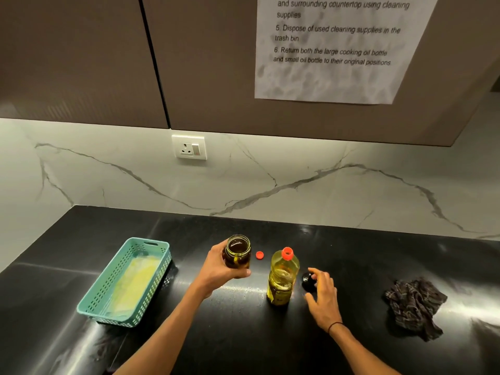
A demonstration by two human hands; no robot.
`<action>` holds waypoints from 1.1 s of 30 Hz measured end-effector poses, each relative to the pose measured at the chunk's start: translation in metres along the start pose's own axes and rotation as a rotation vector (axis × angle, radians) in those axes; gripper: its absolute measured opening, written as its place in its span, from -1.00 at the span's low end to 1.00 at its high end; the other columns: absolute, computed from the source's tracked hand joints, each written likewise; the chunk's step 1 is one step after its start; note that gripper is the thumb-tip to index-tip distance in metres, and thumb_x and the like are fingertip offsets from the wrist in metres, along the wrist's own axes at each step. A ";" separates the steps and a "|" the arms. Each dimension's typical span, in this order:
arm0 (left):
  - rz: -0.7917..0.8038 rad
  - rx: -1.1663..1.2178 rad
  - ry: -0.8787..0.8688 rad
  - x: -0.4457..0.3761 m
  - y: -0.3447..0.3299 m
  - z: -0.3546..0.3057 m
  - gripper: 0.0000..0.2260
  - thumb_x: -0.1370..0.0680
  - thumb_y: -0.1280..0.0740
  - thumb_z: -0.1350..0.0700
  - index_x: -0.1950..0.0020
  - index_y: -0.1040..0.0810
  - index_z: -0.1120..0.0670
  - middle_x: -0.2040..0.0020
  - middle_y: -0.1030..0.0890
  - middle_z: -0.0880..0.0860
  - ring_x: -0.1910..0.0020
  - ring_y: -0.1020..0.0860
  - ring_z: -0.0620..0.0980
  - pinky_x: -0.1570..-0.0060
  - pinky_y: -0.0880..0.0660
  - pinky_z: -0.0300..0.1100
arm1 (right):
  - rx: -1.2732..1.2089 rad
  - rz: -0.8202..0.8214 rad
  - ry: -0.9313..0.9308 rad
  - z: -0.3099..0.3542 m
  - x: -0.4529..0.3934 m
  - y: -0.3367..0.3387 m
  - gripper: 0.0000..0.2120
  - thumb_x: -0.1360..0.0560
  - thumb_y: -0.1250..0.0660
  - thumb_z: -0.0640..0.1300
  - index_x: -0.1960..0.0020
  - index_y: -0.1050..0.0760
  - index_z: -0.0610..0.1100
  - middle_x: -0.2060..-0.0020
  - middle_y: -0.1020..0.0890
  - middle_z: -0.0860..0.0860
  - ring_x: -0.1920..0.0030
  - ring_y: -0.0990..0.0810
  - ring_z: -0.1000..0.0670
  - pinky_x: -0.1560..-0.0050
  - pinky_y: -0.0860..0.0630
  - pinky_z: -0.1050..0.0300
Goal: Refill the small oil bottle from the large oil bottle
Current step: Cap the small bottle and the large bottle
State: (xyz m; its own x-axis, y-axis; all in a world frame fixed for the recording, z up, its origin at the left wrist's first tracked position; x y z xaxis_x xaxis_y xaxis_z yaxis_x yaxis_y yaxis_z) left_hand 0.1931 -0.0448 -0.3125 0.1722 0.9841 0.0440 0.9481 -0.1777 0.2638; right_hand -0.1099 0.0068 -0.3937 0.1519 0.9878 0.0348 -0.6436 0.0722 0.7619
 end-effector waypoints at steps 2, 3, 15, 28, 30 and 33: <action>-0.013 0.005 -0.008 0.001 0.000 -0.002 -0.35 -0.19 -0.70 -0.05 -0.25 -0.63 -0.06 -0.13 -0.73 -0.05 -0.21 -0.66 -0.01 -0.27 -0.61 -0.09 | 0.020 -0.015 -0.026 -0.006 -0.003 0.000 -0.43 -0.44 -0.44 -0.33 -0.41 -0.39 -0.13 -0.25 -0.45 -0.08 -0.29 -0.45 -0.09 -0.37 -0.43 -0.08; -0.019 0.006 -0.010 0.001 0.000 -0.003 -0.35 -0.19 -0.70 -0.06 -0.25 -0.63 -0.06 -0.12 -0.73 -0.05 -0.21 -0.66 -0.02 -0.27 -0.61 -0.09 | 0.063 -0.013 -0.035 -0.007 -0.006 0.001 -0.43 -0.45 -0.43 -0.31 -0.42 -0.38 -0.12 -0.27 -0.43 -0.08 -0.31 -0.45 -0.09 -0.36 -0.46 -0.08; -0.134 -0.049 -0.086 0.013 -0.001 -0.011 -0.60 -0.29 -0.60 0.30 -0.08 -0.67 0.09 0.03 -0.74 0.02 0.00 -0.70 0.01 0.00 -0.65 -0.23 | 0.584 0.480 -0.052 0.002 -0.051 -0.002 -0.30 -0.63 -0.35 -0.11 -0.65 -0.07 0.05 -0.60 -0.04 -0.18 -0.56 -0.19 -0.23 -0.46 -0.42 -0.15; -0.144 -0.037 -0.100 0.028 -0.001 -0.022 -0.66 -0.32 -0.57 0.34 -0.05 -0.67 0.12 0.07 -0.72 0.09 0.11 -0.68 -0.06 0.09 -0.67 -0.18 | 0.444 0.378 -0.046 0.009 -0.054 0.034 -0.52 -0.61 -0.37 -0.09 -0.49 -0.32 0.04 -0.42 -0.30 -0.18 -0.40 -0.41 -0.22 -0.40 -0.47 -0.14; -0.134 -0.031 -0.102 0.027 -0.005 -0.023 -0.64 -0.32 -0.57 0.34 -0.06 -0.66 0.11 0.05 -0.72 0.12 0.10 -0.68 -0.04 0.08 -0.67 -0.17 | 0.397 0.324 0.006 0.030 -0.063 0.061 -0.57 -0.59 -0.41 -0.10 -0.42 -0.39 0.02 -0.37 -0.35 -0.18 -0.36 -0.45 -0.24 -0.39 -0.48 -0.17; -0.116 -0.015 -0.114 0.024 -0.013 -0.025 -0.62 -0.31 -0.57 0.34 -0.08 -0.65 0.09 0.02 -0.73 0.12 0.04 -0.70 0.06 0.05 -0.69 -0.14 | 0.317 0.312 0.214 0.078 -0.072 0.108 -0.57 -0.56 -0.45 -0.12 -0.38 -0.43 0.03 -0.31 -0.41 -0.13 -0.35 -0.48 -0.20 -0.39 -0.49 -0.16</action>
State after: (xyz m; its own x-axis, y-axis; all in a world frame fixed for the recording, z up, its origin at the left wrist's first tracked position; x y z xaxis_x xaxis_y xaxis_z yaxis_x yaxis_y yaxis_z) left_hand 0.1781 -0.0186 -0.2909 0.0920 0.9910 -0.0968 0.9595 -0.0622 0.2748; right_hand -0.1315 -0.0669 -0.2635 -0.1912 0.9641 0.1844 -0.3689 -0.2447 0.8967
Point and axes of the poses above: each hand's wrist, its own x-axis away from the middle knuckle, its own y-axis out of the back of the hand, z = x × y, the point moved 1 cm from there along -x, towards the middle knuckle
